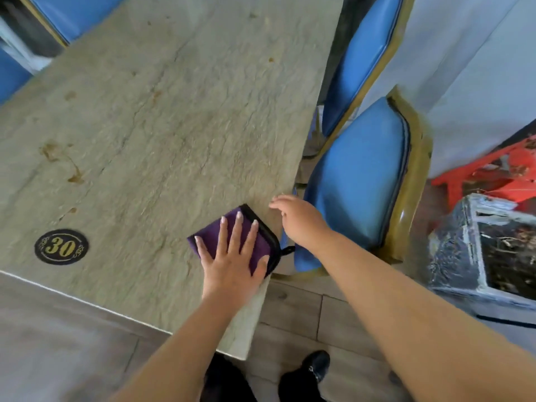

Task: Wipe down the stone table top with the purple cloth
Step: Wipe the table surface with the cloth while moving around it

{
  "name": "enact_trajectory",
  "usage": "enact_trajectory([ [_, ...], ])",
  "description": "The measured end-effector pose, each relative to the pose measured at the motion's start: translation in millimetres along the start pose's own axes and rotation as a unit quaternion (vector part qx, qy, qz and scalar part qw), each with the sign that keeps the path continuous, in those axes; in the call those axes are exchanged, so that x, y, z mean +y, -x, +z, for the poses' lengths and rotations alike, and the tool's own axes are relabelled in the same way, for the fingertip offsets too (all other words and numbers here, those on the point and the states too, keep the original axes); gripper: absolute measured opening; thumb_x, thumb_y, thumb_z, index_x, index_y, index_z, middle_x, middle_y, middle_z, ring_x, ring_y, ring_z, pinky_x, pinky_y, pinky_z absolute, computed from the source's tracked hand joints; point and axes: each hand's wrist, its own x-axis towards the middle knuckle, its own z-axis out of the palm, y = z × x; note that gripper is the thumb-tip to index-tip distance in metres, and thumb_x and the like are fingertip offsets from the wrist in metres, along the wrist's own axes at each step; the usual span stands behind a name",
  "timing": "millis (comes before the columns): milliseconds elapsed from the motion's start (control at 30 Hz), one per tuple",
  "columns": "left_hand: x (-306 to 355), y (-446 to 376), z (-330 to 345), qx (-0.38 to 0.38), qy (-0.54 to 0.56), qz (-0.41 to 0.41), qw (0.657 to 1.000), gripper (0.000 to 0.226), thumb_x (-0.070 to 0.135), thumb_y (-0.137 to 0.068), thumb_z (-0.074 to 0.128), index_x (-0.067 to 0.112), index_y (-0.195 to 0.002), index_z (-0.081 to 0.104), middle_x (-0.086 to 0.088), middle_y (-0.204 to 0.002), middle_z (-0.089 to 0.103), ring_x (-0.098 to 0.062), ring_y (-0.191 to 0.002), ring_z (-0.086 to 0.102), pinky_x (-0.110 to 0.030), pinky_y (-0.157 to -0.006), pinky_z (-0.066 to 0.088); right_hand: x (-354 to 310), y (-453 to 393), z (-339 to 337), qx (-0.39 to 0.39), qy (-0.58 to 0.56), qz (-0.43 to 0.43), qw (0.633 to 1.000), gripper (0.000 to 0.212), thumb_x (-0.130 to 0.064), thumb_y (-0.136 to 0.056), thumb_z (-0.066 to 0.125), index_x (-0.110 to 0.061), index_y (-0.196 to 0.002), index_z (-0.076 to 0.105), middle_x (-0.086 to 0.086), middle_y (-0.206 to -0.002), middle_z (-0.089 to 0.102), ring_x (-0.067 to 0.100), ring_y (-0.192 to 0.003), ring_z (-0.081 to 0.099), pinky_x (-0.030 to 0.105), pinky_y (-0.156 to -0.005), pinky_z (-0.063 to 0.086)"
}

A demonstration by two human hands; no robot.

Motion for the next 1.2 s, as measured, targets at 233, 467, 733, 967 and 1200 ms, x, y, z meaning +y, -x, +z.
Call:
enact_trajectory([
  [233, -18.4, -46.5, -11.0, -0.01, 0.031, -0.168, 0.985, 0.065, 0.064, -0.091, 0.011, 0.045, -0.149, -0.011, 0.011, -0.161, -0.016, -0.018, -0.147, -0.018, -0.069, -0.111, -0.006, 10.6, -8.2, -13.8, -0.008, -0.182, 0.076, 0.98, 0.071, 0.015, -0.083, 0.026, -0.025, -0.136, 0.051, 0.002, -0.147, 0.043, 0.017, -0.137, 0.037, 0.02, -0.1, 0.029],
  [467, 62.7, -17.9, -1.4, -0.006, 0.015, -0.086, 0.996, 0.065, 0.059, -0.093, 0.015, 0.042, -0.149, -0.013, 0.01, -0.16, -0.017, -0.025, -0.147, -0.018, -0.071, -0.108, -0.008, -4.5, -31.4, -23.7, -0.03, -0.28, 0.164, 0.945, 0.056, 0.012, -0.09, 0.026, -0.01, -0.133, 0.054, 0.008, -0.138, 0.053, 0.02, -0.13, 0.047, 0.028, -0.106, 0.035],
  [733, 22.9, -75.9, -12.4, 0.003, 0.032, -0.105, 0.994, 0.057, 0.056, -0.094, 0.01, 0.05, -0.148, -0.008, 0.02, -0.16, -0.011, -0.015, -0.148, -0.016, -0.069, -0.11, -0.004, -2.0, -81.6, -80.6, -0.111, -0.121, 0.128, 0.978, 0.041, -0.003, -0.096, 0.038, -0.01, -0.133, 0.053, 0.014, -0.139, 0.05, 0.03, -0.129, 0.046, 0.038, -0.108, 0.038],
  [967, 37.2, -180.3, -28.4, -0.016, 0.083, -0.286, 0.954, 0.058, 0.054, -0.096, 0.011, 0.045, -0.149, -0.011, 0.014, -0.159, -0.02, -0.024, -0.147, -0.021, -0.074, -0.105, -0.009, -12.2, -127.9, -108.6, -0.183, 0.104, 0.101, 0.972, 0.043, -0.001, -0.097, 0.035, -0.003, -0.138, 0.045, 0.016, -0.144, 0.044, 0.032, -0.129, 0.045, 0.037, -0.105, 0.04],
  [1200, 76.9, -132.3, -13.8, 0.012, 0.036, -0.091, 0.995, 0.063, 0.063, -0.092, 0.019, 0.044, -0.151, 0.005, 0.011, -0.162, 0.004, -0.024, -0.15, 0.0, -0.071, -0.109, 0.0, 1.1, -184.3, -135.5, -0.199, 0.158, 0.021, 0.967, 0.051, -0.01, -0.098, 0.038, -0.016, -0.148, 0.031, 0.008, -0.158, 0.02, 0.028, -0.14, 0.029, 0.033, -0.11, 0.031],
])
